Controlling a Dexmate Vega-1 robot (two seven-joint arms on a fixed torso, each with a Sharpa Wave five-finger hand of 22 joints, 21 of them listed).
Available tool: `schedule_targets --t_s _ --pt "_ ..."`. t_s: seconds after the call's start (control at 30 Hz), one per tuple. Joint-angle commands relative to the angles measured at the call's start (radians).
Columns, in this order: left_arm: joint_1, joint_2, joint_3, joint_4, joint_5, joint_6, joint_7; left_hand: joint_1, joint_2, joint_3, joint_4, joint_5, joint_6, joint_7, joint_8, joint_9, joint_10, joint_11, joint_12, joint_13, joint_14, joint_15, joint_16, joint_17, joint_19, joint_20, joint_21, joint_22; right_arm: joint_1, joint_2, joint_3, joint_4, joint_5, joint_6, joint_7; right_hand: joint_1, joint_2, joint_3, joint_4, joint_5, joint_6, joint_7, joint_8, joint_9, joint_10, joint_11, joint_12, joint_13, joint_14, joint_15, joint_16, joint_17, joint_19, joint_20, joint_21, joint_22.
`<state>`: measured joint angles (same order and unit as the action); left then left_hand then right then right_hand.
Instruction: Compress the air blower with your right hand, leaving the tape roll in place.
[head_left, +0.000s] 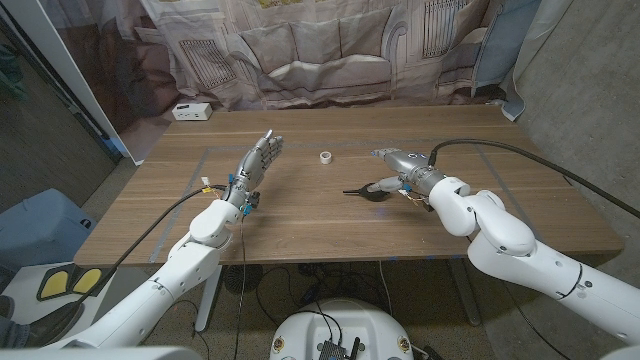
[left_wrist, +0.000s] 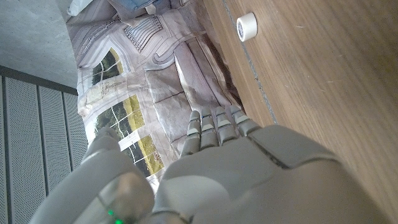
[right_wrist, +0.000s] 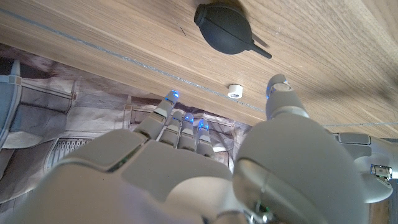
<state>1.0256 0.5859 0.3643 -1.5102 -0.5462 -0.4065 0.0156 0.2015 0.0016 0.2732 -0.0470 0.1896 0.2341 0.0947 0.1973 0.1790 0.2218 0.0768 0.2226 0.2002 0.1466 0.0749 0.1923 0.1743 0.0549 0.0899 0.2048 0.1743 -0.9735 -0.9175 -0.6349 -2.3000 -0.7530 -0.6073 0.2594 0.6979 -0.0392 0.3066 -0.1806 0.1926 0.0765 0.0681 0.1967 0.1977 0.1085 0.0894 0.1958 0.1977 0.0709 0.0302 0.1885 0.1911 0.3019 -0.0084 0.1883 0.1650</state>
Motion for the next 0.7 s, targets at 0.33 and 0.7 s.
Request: schedule_targets --t_s 0.33,0.7 --pt "0.017 -0.001 0.000 -0.012 0.003 -0.001 0.013 0.004 0.010 0.003 -0.008 -0.001 0.012 -0.001 -0.002 0.003 0.004 -0.002 -0.001 0.001 0.007 -0.001 -0.003 0.005 0.009 0.004 -0.002 0.004 0.084 0.029 -0.068 0.043 -0.033 -0.046 0.120 0.026 -0.012 0.006 0.007 0.008 0.018 0.009 0.009 0.005 0.017 -0.001 0.008 0.005 0.016 0.007 0.011 0.000 0.028 0.000 0.010 0.005" --pt "0.034 0.005 -0.006 -0.029 0.003 0.002 0.025 0.004 0.011 0.003 -0.010 -0.001 0.013 0.001 -0.003 0.003 0.005 0.000 -0.001 0.001 0.008 -0.001 -0.003 0.005 0.009 0.004 -0.003 0.004 0.111 0.036 -0.091 0.063 -0.050 -0.051 0.160 0.032 -0.016 0.006 0.010 0.009 0.014 0.002 0.008 0.006 0.018 -0.004 0.008 0.004 0.015 0.006 0.010 0.000 0.029 0.002 0.009 0.005"
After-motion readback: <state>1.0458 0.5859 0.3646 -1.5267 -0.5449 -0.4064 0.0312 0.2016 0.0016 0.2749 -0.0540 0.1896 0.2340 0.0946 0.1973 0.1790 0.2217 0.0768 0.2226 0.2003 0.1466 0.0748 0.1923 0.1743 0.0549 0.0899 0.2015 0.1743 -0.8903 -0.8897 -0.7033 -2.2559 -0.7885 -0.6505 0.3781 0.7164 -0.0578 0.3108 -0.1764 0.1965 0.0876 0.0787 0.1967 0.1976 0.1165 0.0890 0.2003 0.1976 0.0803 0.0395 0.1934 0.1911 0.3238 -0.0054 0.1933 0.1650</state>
